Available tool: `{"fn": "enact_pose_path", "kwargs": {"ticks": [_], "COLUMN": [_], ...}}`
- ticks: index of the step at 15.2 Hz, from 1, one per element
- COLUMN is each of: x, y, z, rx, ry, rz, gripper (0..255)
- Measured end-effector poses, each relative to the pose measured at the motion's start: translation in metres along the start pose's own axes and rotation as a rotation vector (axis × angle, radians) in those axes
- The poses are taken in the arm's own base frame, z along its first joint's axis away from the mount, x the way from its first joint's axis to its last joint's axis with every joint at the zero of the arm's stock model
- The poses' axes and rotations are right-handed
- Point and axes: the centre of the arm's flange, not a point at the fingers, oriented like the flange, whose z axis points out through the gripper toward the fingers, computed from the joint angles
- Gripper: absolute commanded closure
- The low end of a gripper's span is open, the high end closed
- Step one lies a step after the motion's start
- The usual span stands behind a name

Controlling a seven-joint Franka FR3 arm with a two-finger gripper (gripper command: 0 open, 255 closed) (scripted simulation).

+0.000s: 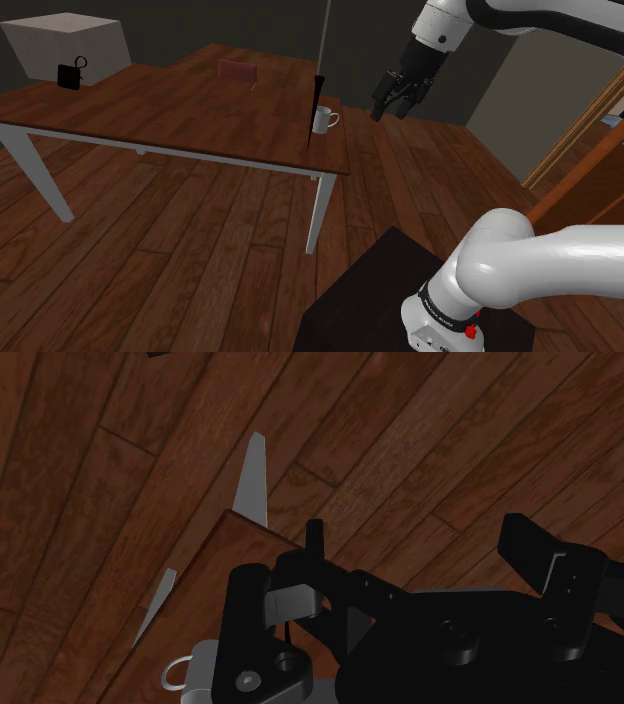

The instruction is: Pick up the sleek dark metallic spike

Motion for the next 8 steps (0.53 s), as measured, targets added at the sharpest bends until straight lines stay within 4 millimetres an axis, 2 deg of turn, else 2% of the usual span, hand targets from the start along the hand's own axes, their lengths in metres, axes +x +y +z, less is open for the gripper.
{"fn": "enact_pose_path", "kwargs": {"ticks": [1, 3, 8], "x": [0.000, 0.016, 0.074], "y": [0.000, 0.003, 0.017], "z": [0.000, 0.003, 0.013], "rx": [0.000, 0.005, 0.023], "ry": [0.000, 0.001, 0.004], "rz": [0.000, 0.006, 0.028], "gripper": [0, 0, 0]}}
